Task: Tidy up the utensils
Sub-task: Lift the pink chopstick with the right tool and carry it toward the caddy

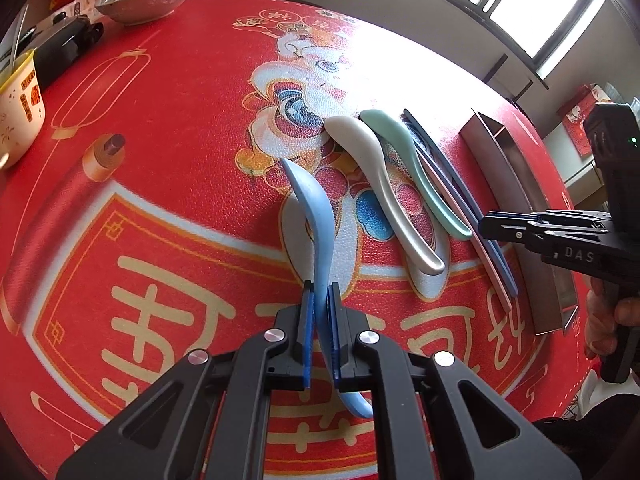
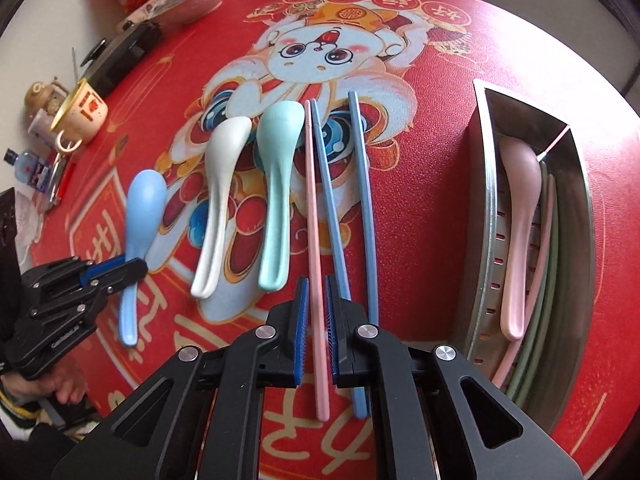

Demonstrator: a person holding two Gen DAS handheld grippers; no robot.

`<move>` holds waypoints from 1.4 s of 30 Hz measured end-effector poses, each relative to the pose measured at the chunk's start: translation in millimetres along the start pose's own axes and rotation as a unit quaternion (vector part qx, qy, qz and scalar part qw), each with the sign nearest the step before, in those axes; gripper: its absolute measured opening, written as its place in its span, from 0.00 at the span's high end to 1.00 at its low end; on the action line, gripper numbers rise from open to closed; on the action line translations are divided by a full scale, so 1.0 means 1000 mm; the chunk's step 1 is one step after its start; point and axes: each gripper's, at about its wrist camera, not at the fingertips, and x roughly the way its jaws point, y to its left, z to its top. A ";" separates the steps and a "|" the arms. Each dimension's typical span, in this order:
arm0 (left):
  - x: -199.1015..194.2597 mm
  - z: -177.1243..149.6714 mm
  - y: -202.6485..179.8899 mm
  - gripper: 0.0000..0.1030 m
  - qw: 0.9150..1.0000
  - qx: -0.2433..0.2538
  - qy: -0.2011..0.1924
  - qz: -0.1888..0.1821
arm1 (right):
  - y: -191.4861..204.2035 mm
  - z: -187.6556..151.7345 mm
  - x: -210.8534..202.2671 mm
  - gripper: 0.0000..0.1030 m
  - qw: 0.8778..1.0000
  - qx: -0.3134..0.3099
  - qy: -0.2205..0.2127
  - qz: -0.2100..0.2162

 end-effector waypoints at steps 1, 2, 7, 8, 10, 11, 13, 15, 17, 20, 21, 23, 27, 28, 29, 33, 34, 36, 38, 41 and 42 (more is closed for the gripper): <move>0.000 0.000 0.000 0.92 1.000 0.001 0.000 0.001 | -0.001 0.002 0.003 0.92 1.000 0.002 0.003 -0.001; 0.000 0.000 -0.001 0.92 1.000 0.003 0.000 0.001 | -0.001 0.003 0.005 0.92 1.000 0.003 0.005 -0.002; 0.000 0.000 0.000 0.92 1.000 0.002 -0.001 -0.003 | 0.003 0.009 0.013 0.92 1.000 0.000 0.011 -0.008; 0.000 0.000 0.000 0.92 1.000 0.002 -0.001 -0.003 | 0.003 0.010 0.014 0.92 1.000 0.000 0.010 -0.009; 0.000 0.000 0.000 0.92 1.000 0.002 -0.001 -0.003 | 0.004 0.013 0.016 0.92 1.000 -0.002 0.007 -0.012; 0.000 0.000 0.000 0.92 1.000 0.002 -0.001 -0.003 | 0.004 0.014 0.016 0.92 1.000 -0.002 0.007 -0.013; 0.000 0.000 0.001 0.92 1.000 0.002 -0.001 -0.003 | 0.005 0.017 0.017 0.92 1.000 -0.003 0.005 -0.016; 0.000 0.000 0.000 0.92 1.000 0.002 -0.001 -0.001 | 0.005 0.018 0.019 0.92 1.000 -0.007 0.002 -0.020; 0.000 0.000 -0.001 0.92 1.000 0.003 -0.001 0.002 | 0.008 0.020 0.020 0.92 1.000 -0.016 -0.001 -0.025; 0.000 0.000 -0.003 0.92 1.000 0.005 -0.002 0.007 | 0.011 0.022 0.022 0.92 0.999 -0.028 -0.003 -0.034; 0.000 0.000 -0.003 0.92 1.000 0.005 -0.002 0.007 | 0.012 0.023 0.022 0.92 0.999 -0.031 -0.003 -0.038; 0.000 0.000 -0.003 0.92 1.000 0.005 -0.003 0.008 | 0.014 0.022 0.022 0.92 0.998 -0.040 -0.004 -0.046; 0.000 -0.001 -0.005 0.92 1.000 0.007 -0.005 0.014 | 0.018 0.021 0.021 0.94 0.998 -0.044 -0.003 -0.047; 0.000 -0.001 -0.006 0.92 1.000 0.008 -0.005 0.015 | 0.018 0.020 0.020 0.94 0.998 -0.043 -0.002 -0.044; 0.000 -0.001 -0.006 0.92 1.000 0.008 -0.005 0.015 | 0.017 0.019 0.019 0.94 0.998 -0.041 -0.002 -0.039; 0.001 -0.001 -0.007 0.92 1.000 0.008 -0.004 0.016 | 0.008 0.007 0.014 0.94 1.000 -0.008 -0.007 -0.006; 0.001 0.000 -0.007 0.92 1.000 0.008 -0.003 0.016 | 0.006 0.001 0.012 0.94 1.000 -0.001 -0.010 0.001; 0.001 0.000 -0.007 0.92 1.000 0.009 -0.002 0.018 | 0.003 -0.008 0.008 0.94 0.999 0.020 -0.015 0.021; 0.001 0.000 -0.007 0.92 1.000 0.010 -0.001 0.019 | -0.004 -0.016 0.001 0.94 0.998 0.044 -0.026 0.044; 0.001 0.001 -0.008 0.92 1.000 0.011 0.001 0.022 | -0.016 -0.022 -0.014 0.94 0.993 0.078 -0.052 0.069; 0.001 0.002 -0.009 0.92 1.000 0.012 0.001 0.023 | -0.020 -0.025 -0.019 0.94 0.991 0.089 -0.061 0.075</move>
